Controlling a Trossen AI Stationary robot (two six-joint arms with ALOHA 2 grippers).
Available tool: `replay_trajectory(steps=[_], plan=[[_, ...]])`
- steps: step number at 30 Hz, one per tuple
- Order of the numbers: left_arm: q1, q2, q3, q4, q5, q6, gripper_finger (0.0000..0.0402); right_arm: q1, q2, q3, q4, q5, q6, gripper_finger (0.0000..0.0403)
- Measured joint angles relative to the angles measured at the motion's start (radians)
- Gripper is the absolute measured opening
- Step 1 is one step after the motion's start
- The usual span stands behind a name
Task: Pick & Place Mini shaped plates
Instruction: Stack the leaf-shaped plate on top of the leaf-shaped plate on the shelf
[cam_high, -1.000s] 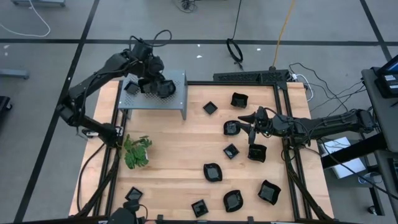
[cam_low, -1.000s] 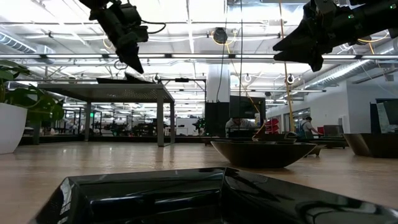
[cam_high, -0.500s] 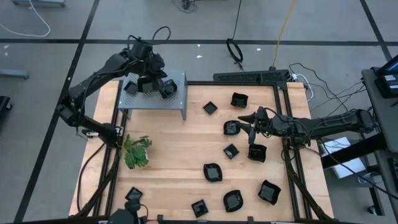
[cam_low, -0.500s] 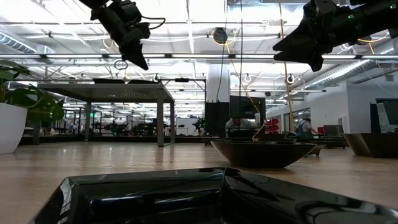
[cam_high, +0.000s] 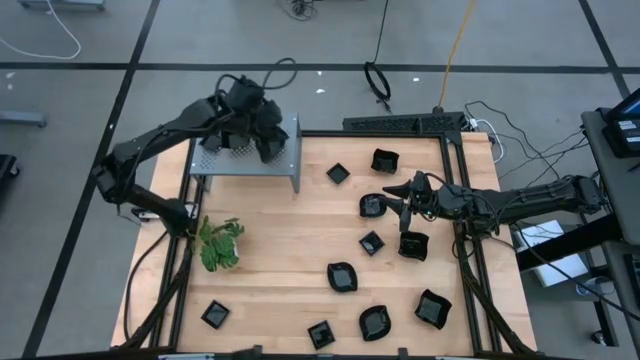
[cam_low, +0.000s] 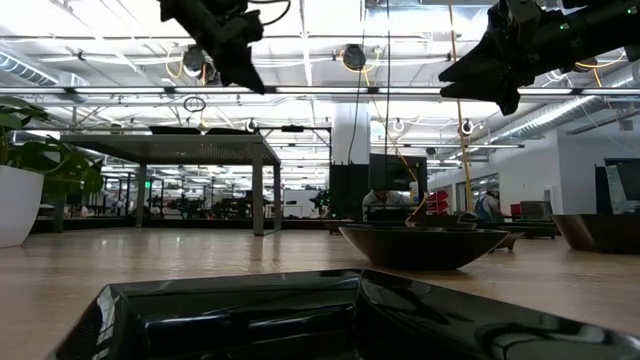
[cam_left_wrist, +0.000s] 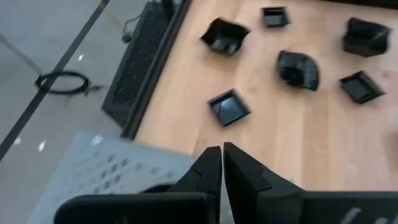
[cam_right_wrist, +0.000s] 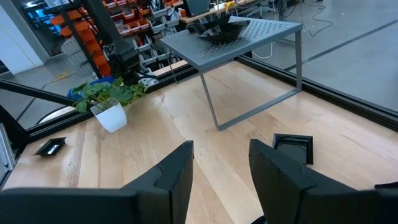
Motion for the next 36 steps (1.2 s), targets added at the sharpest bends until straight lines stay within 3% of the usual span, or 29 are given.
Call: replay_trajectory(steps=[8, 17, 22, 30, 36], plan=[[-0.169, 0.0, 0.0, 0.042, 0.0, -0.097, 0.0022, 0.0, 0.0, 0.0, 0.0, 0.0, 0.0, 0.0144], [-0.34, -0.001, 0.0, 0.176, -0.002, -0.403, 0.0021, 0.0, 0.0, 0.0, 0.0, 0.0, 0.0, 0.0144], [-0.467, -0.001, 0.0, 0.203, -0.014, -0.42, 0.0021, 0.0, 0.0, 0.0, 0.0, 0.0, 0.0, 0.0144], [-0.682, 0.043, 0.002, 0.216, -0.14, -0.423, 0.0023, 0.0, 0.0, 0.0, 0.0, 0.0, 0.0, 0.0144], [-0.793, 0.11, 0.0, 0.232, -0.18, -0.481, 0.0063, 0.0, -0.001, 0.0, 0.0, 0.0, 0.0, 0.0144]])
